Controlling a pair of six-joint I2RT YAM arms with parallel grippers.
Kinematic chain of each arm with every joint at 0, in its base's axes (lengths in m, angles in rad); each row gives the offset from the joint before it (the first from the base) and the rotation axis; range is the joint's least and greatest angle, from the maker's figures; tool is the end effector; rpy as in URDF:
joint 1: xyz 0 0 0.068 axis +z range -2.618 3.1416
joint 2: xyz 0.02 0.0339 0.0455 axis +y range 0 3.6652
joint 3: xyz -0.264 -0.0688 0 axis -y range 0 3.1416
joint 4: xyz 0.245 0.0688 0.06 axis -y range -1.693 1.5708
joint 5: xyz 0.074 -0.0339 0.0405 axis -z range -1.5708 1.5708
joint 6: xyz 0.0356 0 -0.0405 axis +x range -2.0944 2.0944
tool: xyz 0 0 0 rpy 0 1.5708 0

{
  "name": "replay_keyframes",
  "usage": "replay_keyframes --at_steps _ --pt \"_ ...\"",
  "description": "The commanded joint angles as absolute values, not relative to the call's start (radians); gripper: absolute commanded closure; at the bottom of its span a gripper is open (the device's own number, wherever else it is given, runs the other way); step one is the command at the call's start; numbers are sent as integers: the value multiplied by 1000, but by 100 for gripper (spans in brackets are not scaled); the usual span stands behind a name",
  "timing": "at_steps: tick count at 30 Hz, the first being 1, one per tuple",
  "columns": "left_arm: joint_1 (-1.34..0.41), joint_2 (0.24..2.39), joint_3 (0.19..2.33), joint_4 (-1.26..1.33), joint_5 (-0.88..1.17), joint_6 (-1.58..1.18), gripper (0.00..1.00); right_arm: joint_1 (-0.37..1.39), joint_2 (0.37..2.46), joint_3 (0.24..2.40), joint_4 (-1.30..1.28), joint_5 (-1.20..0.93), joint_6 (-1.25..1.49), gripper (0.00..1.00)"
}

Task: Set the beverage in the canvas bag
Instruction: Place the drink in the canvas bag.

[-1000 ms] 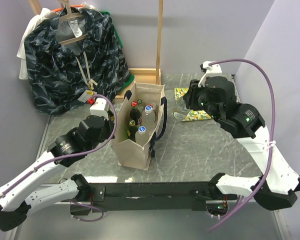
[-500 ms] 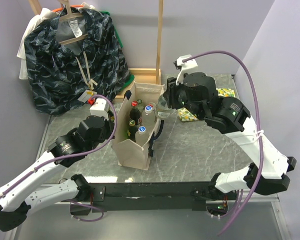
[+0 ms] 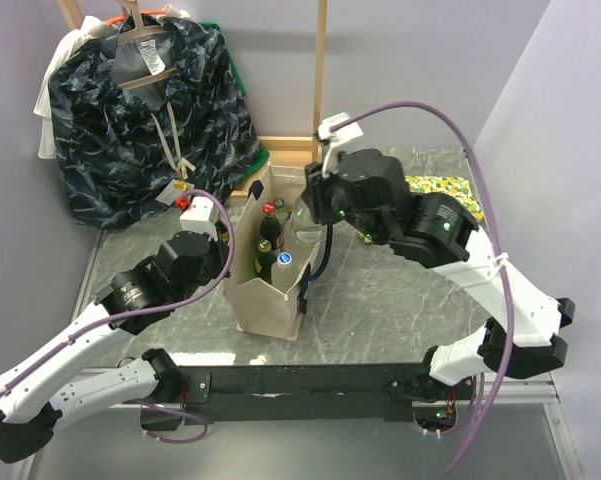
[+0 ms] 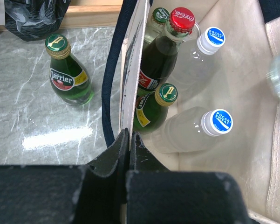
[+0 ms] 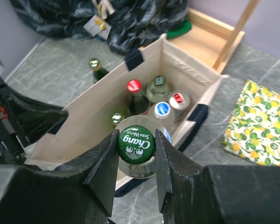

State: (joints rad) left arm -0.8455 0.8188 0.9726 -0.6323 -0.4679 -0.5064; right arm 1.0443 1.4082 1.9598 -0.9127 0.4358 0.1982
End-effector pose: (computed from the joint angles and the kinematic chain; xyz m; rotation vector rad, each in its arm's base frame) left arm 0.1224 -0.1139 0.3544 0.0518 2.0147 -0.3877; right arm 0.1406 0.2120 0.5160 -0.5141 1.8490 0.4217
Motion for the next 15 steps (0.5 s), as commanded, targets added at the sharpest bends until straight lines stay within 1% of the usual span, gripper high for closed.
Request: replay_keyframes --at_steps 1,4,15 --pt "-844 795 996 -555 -485 -505 99 1084 1416 2010 -736 453 183 100" --pt "-844 796 999 -558 -489 -503 99 1114 1422 1979 -678 434 175 100" --pt "-844 799 999 -549 -495 -508 99 1230 1465 1980 -678 437 179 100"
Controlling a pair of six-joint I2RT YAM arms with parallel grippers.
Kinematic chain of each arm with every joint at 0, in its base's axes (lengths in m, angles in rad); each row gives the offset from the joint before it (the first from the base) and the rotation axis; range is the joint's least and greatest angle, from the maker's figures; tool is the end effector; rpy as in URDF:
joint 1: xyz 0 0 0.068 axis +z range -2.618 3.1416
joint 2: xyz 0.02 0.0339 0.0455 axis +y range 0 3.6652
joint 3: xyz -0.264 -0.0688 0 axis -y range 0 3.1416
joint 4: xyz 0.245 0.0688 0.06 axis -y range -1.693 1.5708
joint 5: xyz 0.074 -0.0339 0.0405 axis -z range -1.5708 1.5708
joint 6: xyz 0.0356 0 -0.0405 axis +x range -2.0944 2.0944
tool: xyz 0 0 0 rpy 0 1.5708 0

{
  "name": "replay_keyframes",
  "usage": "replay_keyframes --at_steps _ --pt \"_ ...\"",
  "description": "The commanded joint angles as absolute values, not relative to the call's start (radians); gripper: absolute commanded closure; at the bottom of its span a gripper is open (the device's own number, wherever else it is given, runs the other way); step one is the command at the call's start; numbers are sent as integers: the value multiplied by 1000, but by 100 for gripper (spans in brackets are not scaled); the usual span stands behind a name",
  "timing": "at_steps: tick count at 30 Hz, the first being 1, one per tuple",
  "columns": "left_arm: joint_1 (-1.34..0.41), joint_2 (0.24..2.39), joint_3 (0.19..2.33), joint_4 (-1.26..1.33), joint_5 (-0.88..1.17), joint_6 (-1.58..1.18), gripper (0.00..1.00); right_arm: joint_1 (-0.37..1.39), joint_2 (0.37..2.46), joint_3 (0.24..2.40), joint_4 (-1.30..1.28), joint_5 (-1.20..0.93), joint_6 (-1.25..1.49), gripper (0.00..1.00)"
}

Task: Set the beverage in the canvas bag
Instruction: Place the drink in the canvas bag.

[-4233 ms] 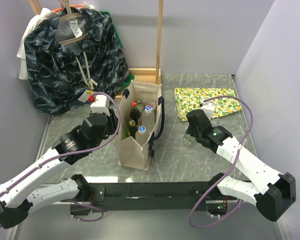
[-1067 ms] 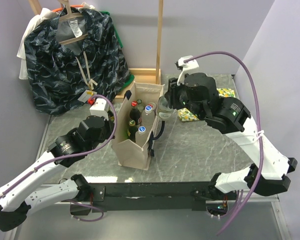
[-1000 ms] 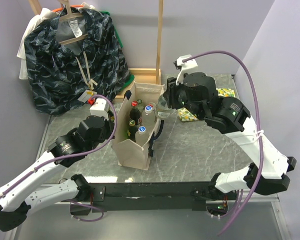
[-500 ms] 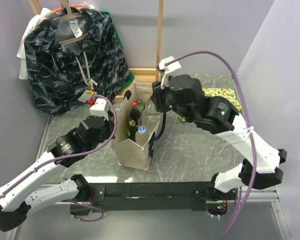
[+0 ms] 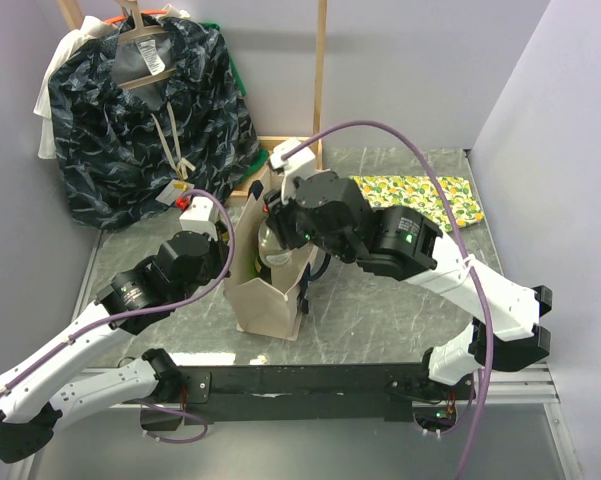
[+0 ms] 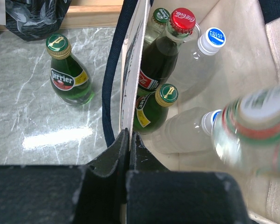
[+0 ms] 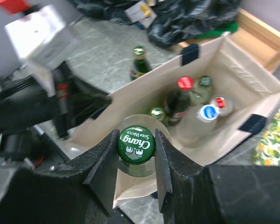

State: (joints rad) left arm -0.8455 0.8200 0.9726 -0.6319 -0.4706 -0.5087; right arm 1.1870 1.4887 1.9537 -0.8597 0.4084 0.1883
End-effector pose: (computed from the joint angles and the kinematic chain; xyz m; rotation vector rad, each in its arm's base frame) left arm 0.1227 -0.1141 0.3543 0.0480 2.0148 -0.3861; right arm 0.1213 0.2626 0.4991 -0.6966 1.8386 0.5125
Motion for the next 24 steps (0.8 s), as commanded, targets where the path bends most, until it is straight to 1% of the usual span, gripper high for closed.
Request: replay_keyframes --at_steps 1,11,24 --pt "-844 801 999 -546 -495 -508 99 1245 1465 1973 -675 433 181 100" --pt "-844 802 1008 -526 -517 -509 99 1322 1465 1902 -634 396 227 100" --pt "-844 755 1012 -413 -482 -488 99 1344 1457 1773 -532 359 291 100"
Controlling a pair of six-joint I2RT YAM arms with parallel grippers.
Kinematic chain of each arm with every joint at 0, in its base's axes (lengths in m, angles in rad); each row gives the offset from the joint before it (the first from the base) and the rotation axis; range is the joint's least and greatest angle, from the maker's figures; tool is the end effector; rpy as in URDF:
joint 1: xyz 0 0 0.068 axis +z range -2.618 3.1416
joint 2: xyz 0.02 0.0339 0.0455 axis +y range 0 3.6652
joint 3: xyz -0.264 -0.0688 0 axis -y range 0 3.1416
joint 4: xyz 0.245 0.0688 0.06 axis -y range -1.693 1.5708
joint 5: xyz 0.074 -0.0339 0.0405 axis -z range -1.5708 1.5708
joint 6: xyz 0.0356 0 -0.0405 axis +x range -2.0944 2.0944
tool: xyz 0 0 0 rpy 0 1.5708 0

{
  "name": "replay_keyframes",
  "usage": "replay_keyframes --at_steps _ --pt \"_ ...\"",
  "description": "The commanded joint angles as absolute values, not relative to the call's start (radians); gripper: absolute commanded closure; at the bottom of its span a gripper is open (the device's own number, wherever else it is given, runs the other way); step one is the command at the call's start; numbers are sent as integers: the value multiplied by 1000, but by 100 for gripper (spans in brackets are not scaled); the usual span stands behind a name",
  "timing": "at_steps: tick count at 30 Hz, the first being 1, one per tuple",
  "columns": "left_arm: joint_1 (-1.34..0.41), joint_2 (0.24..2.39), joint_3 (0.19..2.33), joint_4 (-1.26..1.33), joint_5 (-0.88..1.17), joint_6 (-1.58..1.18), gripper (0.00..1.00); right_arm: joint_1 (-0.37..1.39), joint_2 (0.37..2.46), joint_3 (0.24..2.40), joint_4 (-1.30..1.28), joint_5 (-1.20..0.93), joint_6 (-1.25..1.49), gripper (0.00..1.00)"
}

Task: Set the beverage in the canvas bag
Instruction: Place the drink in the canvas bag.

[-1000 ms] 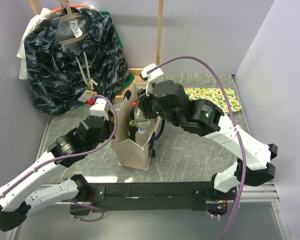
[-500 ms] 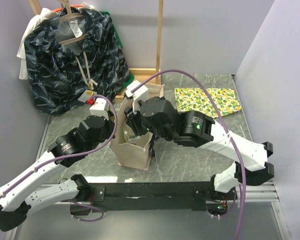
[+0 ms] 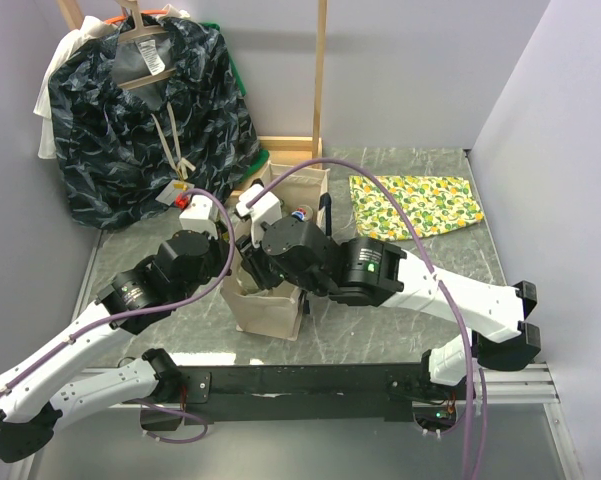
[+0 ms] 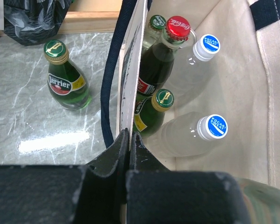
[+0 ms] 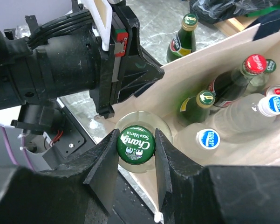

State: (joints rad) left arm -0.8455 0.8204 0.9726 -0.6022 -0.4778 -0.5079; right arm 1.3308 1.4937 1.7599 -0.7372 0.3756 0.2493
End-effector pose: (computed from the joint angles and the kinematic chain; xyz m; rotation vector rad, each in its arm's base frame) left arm 0.1238 -0.1150 0.3571 0.0341 1.9888 -0.3993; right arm 0.0877 0.3036 0.4504 -0.8500 1.8791 0.6180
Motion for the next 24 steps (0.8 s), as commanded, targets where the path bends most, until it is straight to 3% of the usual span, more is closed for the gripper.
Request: replay_keyframes --at_steps 1,24 --pt "-844 752 1012 -410 -480 -488 99 1344 1463 1770 -525 359 293 100" --pt "-844 732 1002 -396 -430 -486 99 1344 1500 1608 -391 416 328 100"
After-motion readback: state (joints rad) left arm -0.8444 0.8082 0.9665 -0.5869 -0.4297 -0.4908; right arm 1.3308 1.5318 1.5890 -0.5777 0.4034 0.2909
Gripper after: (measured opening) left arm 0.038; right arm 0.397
